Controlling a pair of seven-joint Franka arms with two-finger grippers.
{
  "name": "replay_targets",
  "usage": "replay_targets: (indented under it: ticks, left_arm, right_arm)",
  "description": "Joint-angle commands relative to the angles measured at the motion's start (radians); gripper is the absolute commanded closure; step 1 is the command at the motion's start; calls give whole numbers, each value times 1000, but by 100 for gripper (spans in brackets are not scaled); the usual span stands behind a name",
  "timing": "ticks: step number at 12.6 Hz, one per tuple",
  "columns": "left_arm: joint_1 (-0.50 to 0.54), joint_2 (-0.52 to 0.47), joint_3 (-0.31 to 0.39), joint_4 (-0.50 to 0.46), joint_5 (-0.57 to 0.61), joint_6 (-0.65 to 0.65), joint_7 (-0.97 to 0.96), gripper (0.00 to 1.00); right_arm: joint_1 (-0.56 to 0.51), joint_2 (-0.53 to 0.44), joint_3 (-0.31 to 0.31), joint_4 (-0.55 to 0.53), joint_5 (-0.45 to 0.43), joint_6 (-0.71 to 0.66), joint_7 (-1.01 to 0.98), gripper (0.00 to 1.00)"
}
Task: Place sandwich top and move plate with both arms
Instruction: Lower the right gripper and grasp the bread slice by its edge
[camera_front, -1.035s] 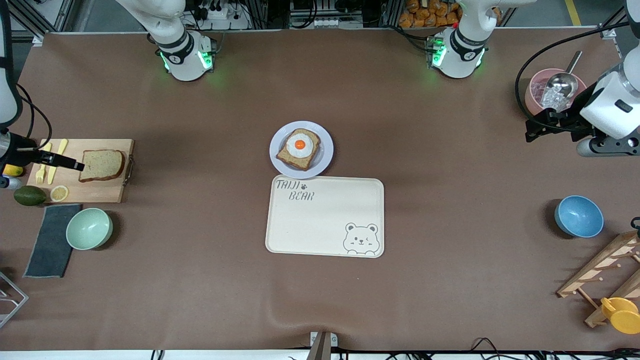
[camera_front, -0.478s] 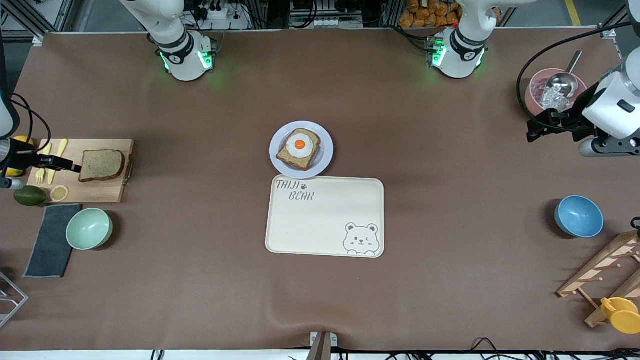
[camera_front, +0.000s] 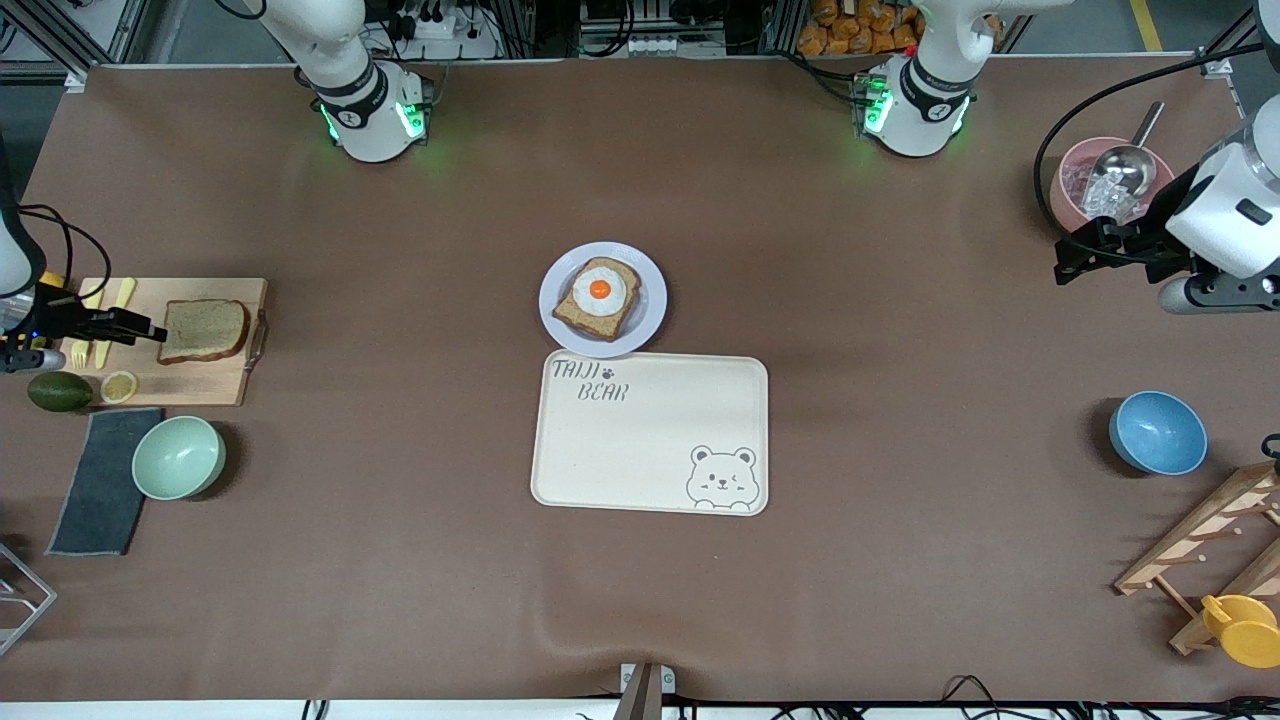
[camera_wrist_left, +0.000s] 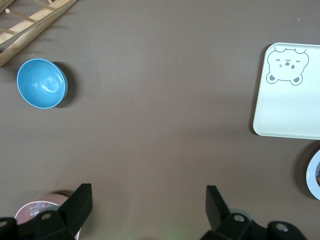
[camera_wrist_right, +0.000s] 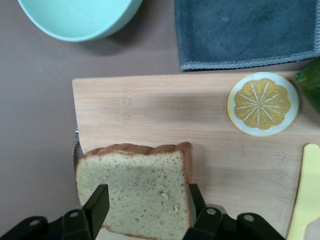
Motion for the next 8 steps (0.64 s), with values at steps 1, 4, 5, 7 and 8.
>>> replay_targets:
  ticks: [1, 4, 5, 7, 8]
  left_arm:
    - [7, -3, -1, 6, -15, -1, 16, 0]
    - [8, -3, -1, 7, -15, -1, 16, 0]
    - [9, -3, -1, 7, -15, -1, 16, 0]
    - [9, -3, 0, 7, -15, 1, 16, 0]
    - [9, -3, 0, 6, -15, 1, 16, 0]
  right_arm:
    - [-22, -3, 16, -15, 21, 24, -53, 35]
    - [-53, 29, 16, -15, 21, 59, -128, 35]
    - [-56, 39, 16, -13, 21, 67, -139, 36]
    - [-74, 53, 18, -15, 22, 72, -182, 42]
    - [-76, 57, 18, -15, 22, 72, -185, 46]
